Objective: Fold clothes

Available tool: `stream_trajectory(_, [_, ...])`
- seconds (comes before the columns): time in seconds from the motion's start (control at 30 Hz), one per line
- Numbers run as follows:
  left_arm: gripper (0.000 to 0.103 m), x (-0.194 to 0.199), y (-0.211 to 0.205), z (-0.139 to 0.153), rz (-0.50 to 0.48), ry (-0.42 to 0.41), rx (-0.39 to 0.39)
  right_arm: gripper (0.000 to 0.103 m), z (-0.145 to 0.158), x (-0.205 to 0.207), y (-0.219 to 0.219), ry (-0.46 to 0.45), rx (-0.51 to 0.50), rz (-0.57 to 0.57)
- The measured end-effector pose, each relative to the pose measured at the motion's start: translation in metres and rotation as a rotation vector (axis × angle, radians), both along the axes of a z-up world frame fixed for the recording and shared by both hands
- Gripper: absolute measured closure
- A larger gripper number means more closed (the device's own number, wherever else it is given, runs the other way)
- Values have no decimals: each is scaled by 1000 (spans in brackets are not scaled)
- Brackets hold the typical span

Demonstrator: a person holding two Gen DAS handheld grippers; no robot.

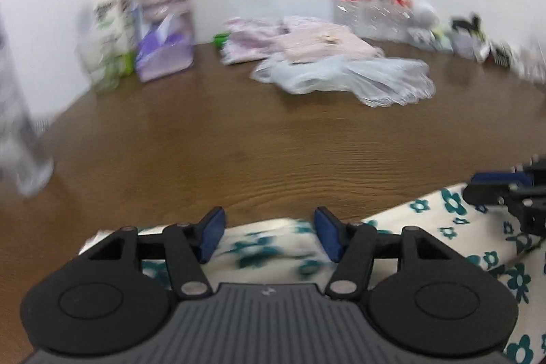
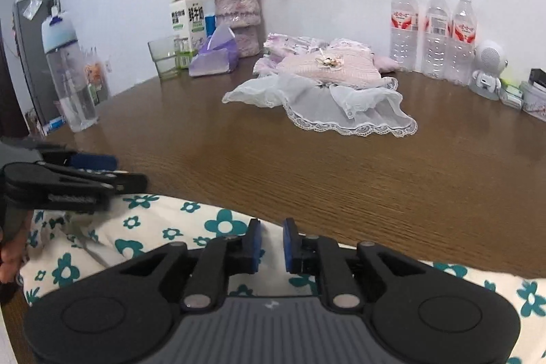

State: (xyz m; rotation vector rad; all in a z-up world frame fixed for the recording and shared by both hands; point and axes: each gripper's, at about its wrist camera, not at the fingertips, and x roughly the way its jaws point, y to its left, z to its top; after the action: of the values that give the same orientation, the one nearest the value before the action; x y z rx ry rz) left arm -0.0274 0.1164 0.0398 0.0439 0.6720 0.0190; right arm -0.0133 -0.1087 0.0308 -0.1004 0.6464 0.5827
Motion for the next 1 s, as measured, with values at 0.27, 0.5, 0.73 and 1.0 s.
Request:
stream_trajectory(0.27, [30,-22,-1,9,-15,-40,20,69,9,-29,-6,-15,-47,36])
stream_trajectory(0.5, [23,-45,4,13,-23,-100,-15,56,30,-92,-114,-93,65,-252])
stream_trajectory(0.73, [22,-57,-32,-4,-253,-58,28,75,1,-105,-142,-48,-10,-400])
stream_trajectory(1.0, [20,-85,-11,42,-329,-156,-230,92,13,26,-135,-18,-207,-362])
